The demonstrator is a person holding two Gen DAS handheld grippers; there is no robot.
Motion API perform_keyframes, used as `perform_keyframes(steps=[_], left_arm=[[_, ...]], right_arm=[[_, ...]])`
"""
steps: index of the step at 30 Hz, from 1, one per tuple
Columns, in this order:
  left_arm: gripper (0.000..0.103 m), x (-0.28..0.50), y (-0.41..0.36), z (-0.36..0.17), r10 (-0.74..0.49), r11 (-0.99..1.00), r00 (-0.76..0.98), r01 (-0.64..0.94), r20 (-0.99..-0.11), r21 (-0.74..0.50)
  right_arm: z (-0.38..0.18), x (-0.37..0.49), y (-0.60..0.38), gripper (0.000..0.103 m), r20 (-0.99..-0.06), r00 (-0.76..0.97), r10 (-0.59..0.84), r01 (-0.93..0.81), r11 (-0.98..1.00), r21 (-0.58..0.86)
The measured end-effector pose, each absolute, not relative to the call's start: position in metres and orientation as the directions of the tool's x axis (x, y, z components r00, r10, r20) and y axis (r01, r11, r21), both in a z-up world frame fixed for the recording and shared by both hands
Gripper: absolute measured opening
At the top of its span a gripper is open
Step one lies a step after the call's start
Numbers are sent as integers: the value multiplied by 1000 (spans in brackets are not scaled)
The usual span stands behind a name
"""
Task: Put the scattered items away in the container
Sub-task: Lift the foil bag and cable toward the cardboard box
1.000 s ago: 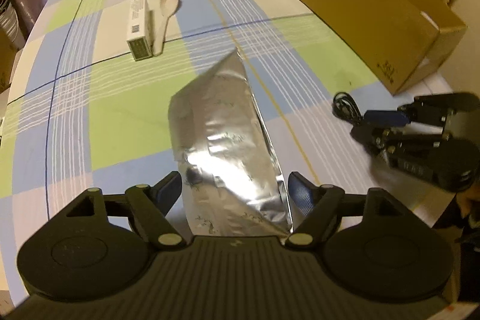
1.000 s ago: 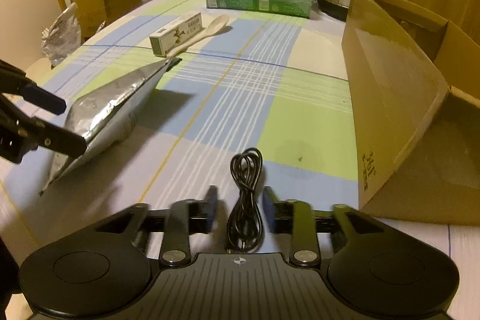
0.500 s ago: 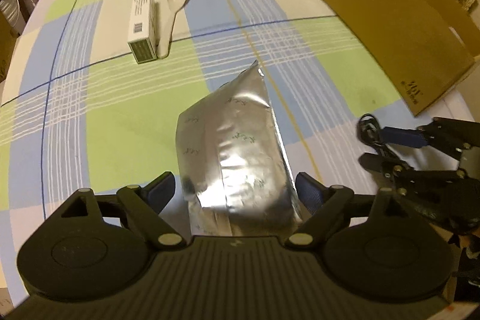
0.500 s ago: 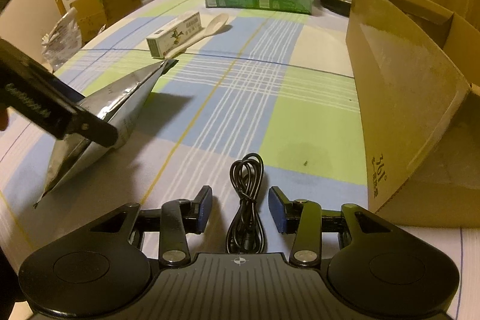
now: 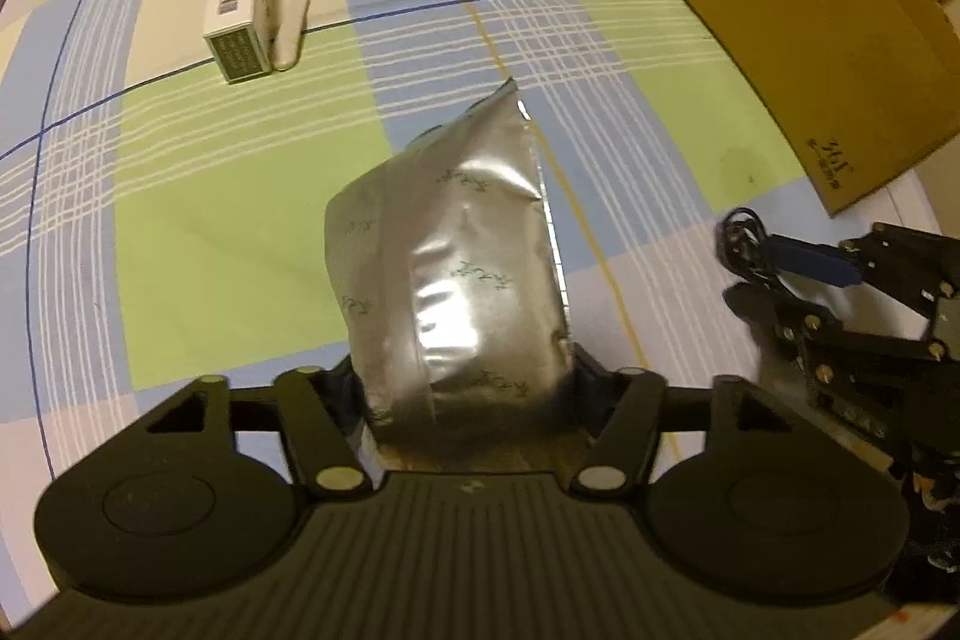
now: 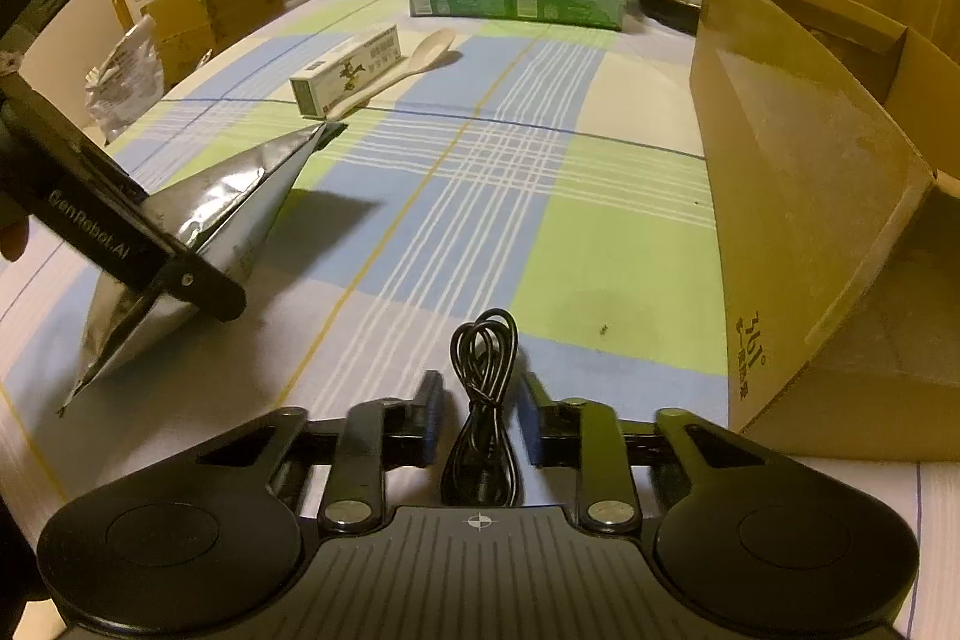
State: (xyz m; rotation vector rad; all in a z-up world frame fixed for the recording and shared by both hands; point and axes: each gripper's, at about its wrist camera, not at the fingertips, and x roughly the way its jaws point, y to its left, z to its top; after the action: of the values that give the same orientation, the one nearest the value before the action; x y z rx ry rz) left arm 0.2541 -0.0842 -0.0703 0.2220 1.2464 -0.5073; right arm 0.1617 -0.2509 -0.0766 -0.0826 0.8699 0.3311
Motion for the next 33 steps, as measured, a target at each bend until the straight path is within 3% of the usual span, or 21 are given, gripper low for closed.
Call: perform_keyframes(steps=[13, 17, 19, 33], left_arm=[[56, 230, -91, -67, -231, 826, 247, 561, -941, -56], [56, 230, -89, -66, -240, 827, 247, 559, -939, -64], [56, 230, -87, -67, -247, 830, 247, 553, -937, -73], [55, 223, -86, -60, -272, 836, 255, 540, -928, -97]], right_arm=[[-77, 164, -245, 17, -771, 597, 222, -318, 948, 26], [-78, 163, -245, 17, -769, 602, 214, -319, 948, 14], [-78, 161, -245, 11, -766, 608, 207, -313, 950, 8], [-62, 147, -244, 10, -750, 622, 225, -308, 951, 30]])
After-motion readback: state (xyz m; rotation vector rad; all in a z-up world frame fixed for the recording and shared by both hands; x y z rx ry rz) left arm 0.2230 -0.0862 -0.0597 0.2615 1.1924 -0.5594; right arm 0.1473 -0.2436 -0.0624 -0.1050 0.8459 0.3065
